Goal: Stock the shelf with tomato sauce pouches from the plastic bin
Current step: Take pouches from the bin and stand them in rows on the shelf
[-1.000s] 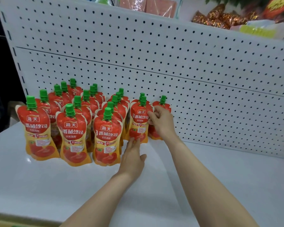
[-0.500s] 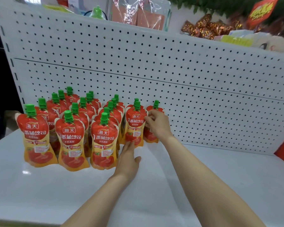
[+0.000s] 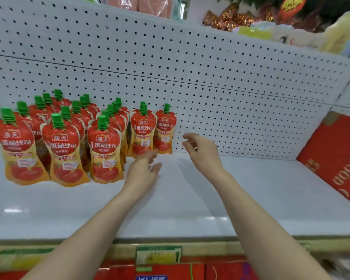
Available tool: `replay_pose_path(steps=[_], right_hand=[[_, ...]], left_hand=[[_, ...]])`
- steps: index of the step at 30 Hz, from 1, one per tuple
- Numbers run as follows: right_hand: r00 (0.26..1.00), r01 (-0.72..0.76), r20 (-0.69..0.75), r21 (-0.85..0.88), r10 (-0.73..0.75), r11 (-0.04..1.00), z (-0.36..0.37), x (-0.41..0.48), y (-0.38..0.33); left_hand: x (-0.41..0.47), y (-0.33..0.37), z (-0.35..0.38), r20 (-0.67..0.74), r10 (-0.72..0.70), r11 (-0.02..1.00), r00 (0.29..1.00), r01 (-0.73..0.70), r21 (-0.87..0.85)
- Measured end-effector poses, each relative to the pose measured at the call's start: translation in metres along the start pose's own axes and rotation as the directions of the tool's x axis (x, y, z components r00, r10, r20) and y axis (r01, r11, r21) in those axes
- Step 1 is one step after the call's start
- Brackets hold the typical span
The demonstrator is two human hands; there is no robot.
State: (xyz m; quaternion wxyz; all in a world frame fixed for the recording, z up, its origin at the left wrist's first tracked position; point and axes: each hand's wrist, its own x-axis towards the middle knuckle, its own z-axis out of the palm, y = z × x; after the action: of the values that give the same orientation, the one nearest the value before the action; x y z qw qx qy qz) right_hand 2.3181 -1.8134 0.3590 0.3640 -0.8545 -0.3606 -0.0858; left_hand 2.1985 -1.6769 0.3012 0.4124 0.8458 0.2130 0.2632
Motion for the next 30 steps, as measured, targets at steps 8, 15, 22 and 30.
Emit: replay_pose_path(steps=[8,15,22,30], right_hand=[[0.983,0.01,-0.178,-0.148,-0.037,0.989,-0.071,-0.159,0.073],[0.913,-0.207,-0.373,-0.077,0.164,0.975,-0.095,-0.335,0.159],[0.723,-0.688,-0.127,-0.042,0.679,0.724,-0.065,-0.486,0.251],[0.257,-0.898,0.26,-0.291,0.931,0.33,0.001,-0.59,0.364]], left_hand=[[-0.104,0.076,0.036,-0.002,0.169,0.95,0.986,-0.163,-0.267],[-0.22,0.096,0.135,0.197,0.219,0.904,0.956,-0.123,-0.409],[-0.322,0.027,0.251,0.531,0.03,0.967,0.847,0.11,-0.23],[-0.417,-0.08,0.371,0.783,-0.29,0.957,0.55,0.171,0.235]])
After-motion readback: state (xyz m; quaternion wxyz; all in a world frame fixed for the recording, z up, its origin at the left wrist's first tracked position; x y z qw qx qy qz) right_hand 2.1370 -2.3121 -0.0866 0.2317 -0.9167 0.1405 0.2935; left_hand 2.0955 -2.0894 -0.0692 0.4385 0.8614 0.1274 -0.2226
